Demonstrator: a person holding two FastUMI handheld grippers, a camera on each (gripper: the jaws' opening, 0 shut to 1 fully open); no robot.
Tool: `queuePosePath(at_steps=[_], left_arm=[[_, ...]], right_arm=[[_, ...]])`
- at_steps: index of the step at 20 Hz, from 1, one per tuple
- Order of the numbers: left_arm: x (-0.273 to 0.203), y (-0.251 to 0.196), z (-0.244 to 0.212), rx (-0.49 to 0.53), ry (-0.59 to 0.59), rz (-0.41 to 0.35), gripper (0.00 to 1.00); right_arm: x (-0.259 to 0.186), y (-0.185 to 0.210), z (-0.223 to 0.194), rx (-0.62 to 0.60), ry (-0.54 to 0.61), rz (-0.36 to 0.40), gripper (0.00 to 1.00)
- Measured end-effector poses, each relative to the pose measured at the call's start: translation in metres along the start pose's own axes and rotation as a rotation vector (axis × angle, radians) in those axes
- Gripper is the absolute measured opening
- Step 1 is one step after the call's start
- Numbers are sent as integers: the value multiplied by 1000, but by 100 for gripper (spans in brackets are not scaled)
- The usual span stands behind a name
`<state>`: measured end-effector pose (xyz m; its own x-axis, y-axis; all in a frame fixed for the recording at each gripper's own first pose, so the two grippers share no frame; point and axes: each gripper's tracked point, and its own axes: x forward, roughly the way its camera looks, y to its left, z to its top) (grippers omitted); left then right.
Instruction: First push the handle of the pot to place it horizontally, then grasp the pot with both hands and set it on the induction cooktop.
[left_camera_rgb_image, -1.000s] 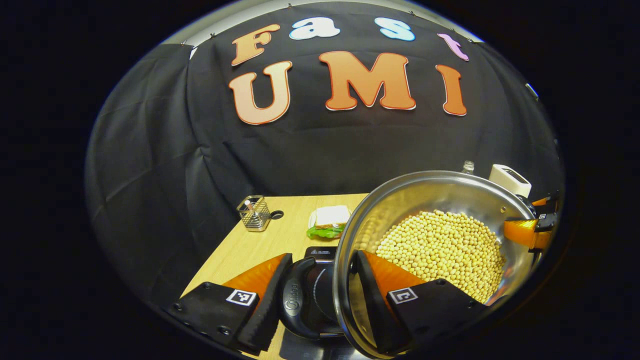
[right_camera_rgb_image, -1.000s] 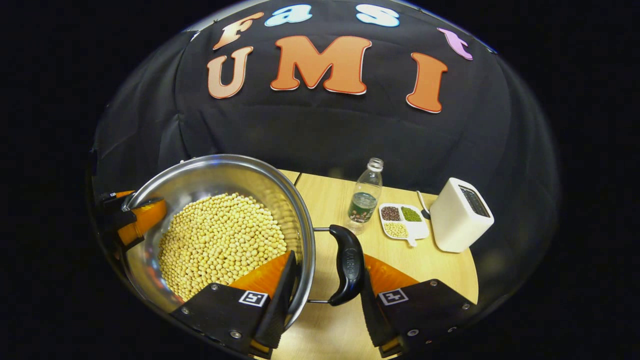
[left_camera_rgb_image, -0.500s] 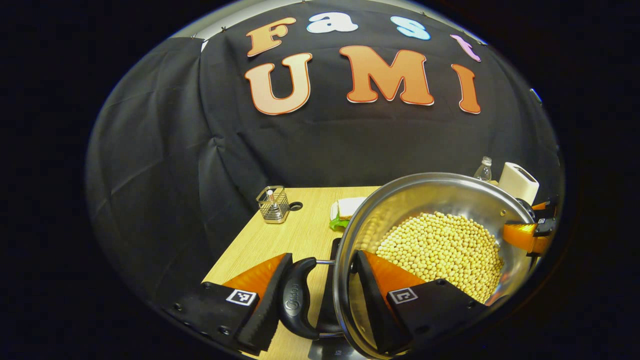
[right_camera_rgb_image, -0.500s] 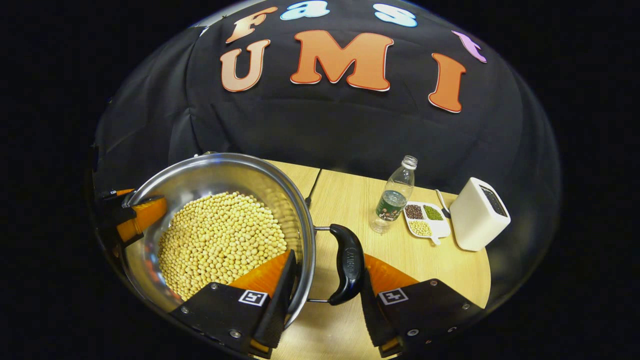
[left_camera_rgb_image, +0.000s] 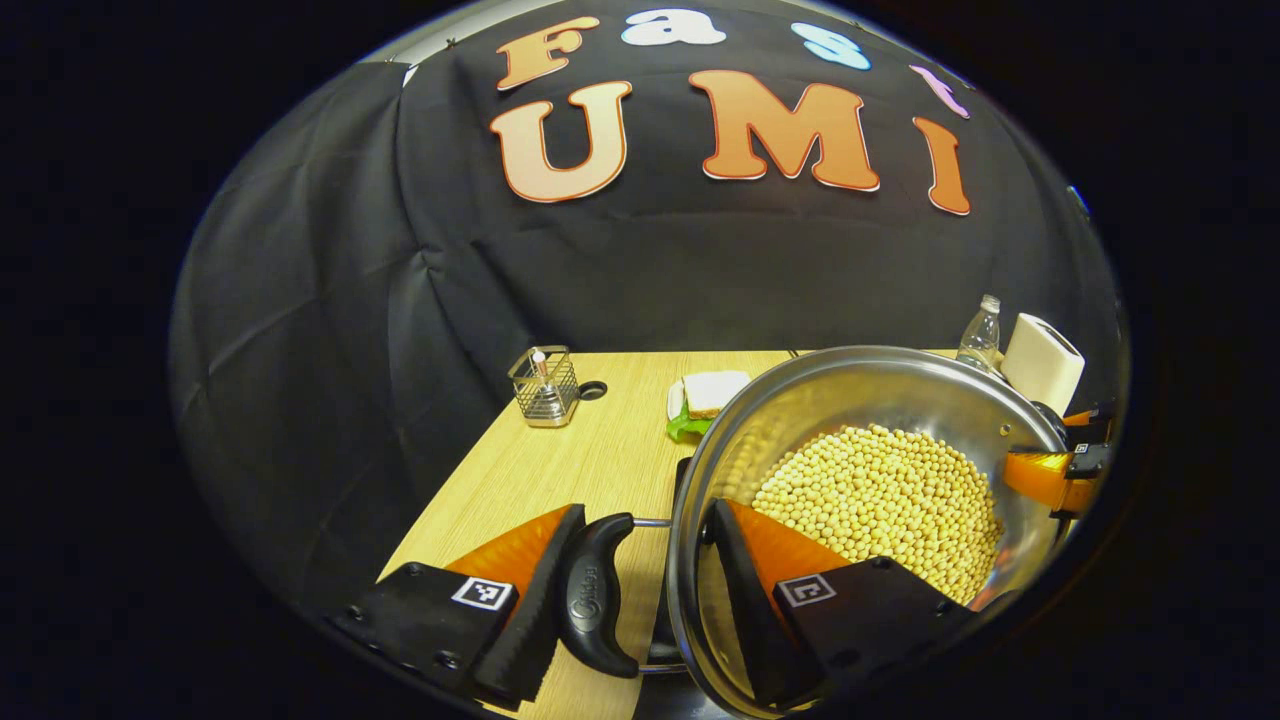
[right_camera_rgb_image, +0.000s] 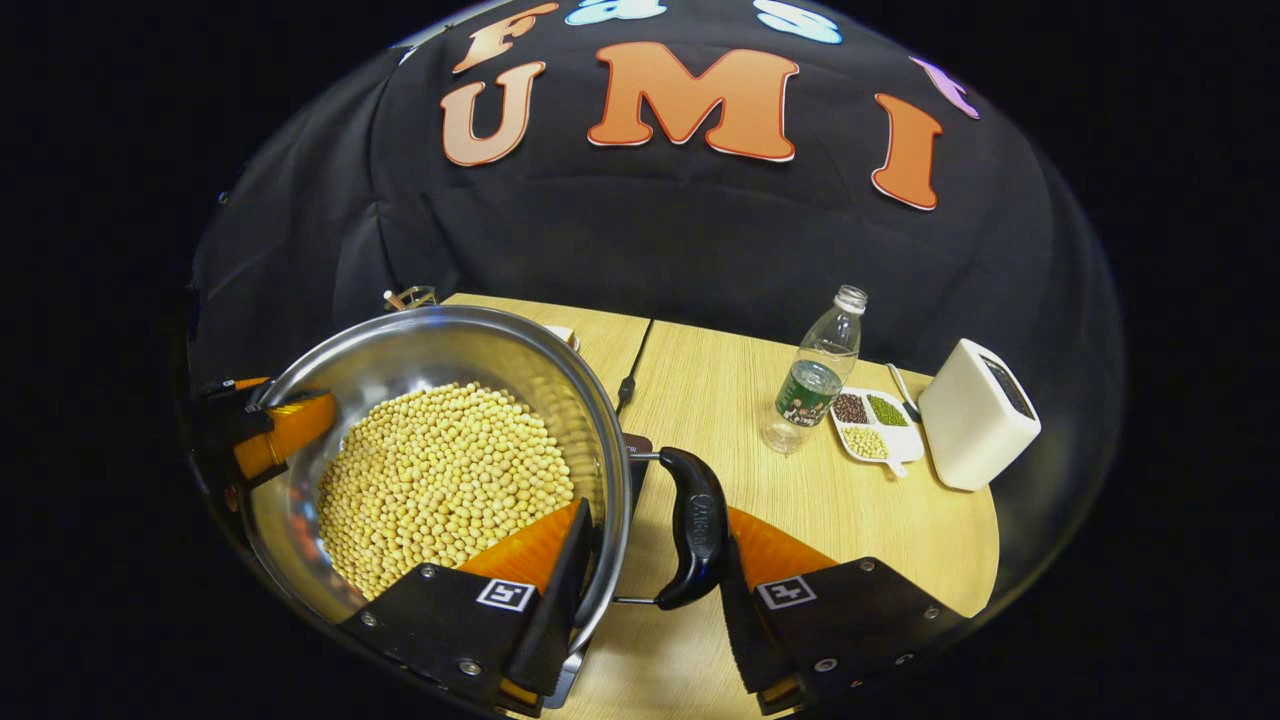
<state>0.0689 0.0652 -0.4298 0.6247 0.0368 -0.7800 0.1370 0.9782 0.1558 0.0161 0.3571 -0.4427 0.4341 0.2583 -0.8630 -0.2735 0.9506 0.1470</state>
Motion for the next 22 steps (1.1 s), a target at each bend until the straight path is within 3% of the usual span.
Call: queuePosePath(at_steps=[9,10,11,18,21,22], left_arm=[[31,-1,-18,-10,38,-23,81],[38,0,-23,-19,46,-29,81],[43,0,-26,-23,52,-33,82],[57,1,-30,-12,55,-49,81],[68,-7,-36,-9,77,-72,81],[71,-9,-38,-8,83,-77,81]], right_arm=[[22,9,-16,5,38,-15,66],[25,10,-18,4,43,-19,63],[28,11,-20,2,50,-20,66],[37,13,-28,11,76,-26,66],[40,10,-33,19,94,-37,63],[40,8,-36,22,100,-40,66]])
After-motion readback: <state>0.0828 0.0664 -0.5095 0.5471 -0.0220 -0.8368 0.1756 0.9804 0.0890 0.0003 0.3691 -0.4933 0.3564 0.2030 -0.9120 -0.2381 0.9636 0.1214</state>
